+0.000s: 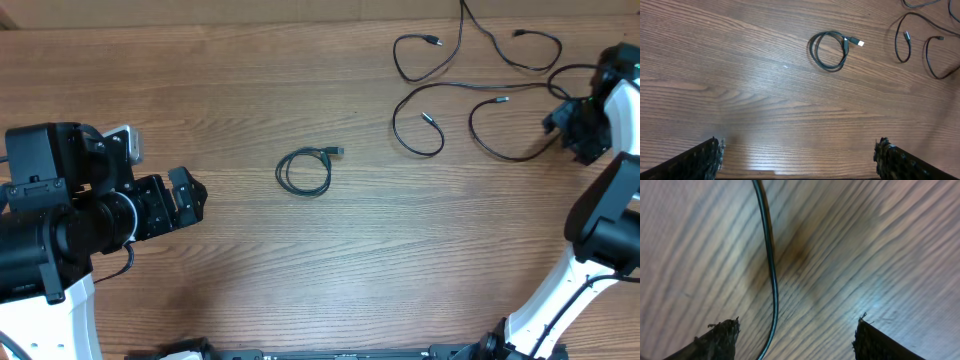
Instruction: Untangle cables
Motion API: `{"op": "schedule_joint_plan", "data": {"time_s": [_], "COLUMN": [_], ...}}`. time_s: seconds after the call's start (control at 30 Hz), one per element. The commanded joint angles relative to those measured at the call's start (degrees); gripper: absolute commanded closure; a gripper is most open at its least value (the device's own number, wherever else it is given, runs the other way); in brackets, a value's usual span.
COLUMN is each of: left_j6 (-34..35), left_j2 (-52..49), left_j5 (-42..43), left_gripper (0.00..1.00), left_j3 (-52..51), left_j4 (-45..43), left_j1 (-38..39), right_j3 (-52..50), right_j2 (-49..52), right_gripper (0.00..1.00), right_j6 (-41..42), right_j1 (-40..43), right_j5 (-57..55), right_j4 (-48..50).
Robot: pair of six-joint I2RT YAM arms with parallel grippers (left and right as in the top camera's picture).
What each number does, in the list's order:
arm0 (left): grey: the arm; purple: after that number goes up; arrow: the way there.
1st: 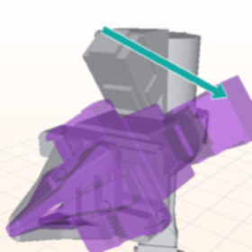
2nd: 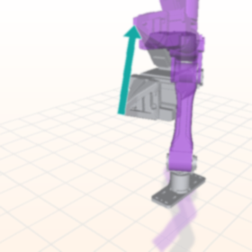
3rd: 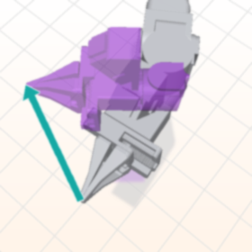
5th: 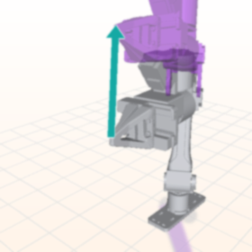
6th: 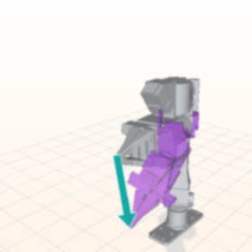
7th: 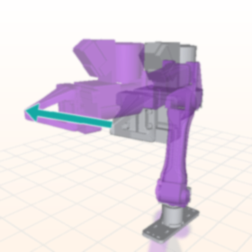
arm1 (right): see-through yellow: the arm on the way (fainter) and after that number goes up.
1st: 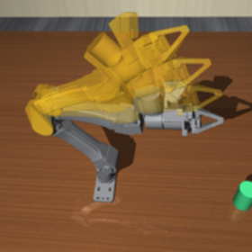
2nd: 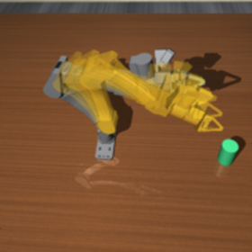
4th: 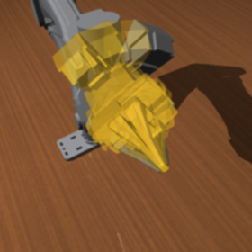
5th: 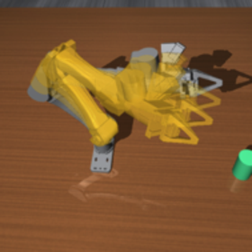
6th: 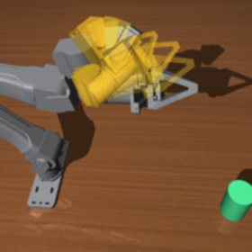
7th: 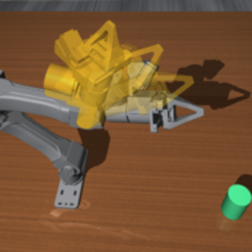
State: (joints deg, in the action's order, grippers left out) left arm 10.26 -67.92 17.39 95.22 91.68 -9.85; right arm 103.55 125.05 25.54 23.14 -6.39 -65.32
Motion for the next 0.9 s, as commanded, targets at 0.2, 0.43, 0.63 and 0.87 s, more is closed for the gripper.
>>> {"op": "schedule_joint_plan", "data": {"time_s": [0.2, 0.43, 0.63, 0.87], "left_j6": [-1.27, -1.27, -1.27, -1.22], "left_j2": [0.04, 0.04, 0.04, 0.04], "left_j5": [0.07, 0.07, 0.07, 0.07], "left_gripper": [0.00, 0.00, 0.01, 0.00], "left_j3": [0.50, 0.50, 0.50, 0.50], "left_j4": [-0.22, -0.15, -0.04, -0.15], "left_j1": [-0.24, -0.24, -0.24, -0.24], "right_j3": [-8.70, -12.46, -12.46, -12.20], "right_j2": [-0.79, -0.79, -0.79, -0.81], "right_gripper": [0.44, 0.56, 0.74, 0.80], "right_j6": [3.67, 3.72, 4.50, 4.52], "right_j1": [-0.68, -0.68, -0.66, -0.63], "right_j5": [1.90, 6.78, 7.30, 16.72], "right_j4": [5.46, 11.10, 15.34, 20.11]}}
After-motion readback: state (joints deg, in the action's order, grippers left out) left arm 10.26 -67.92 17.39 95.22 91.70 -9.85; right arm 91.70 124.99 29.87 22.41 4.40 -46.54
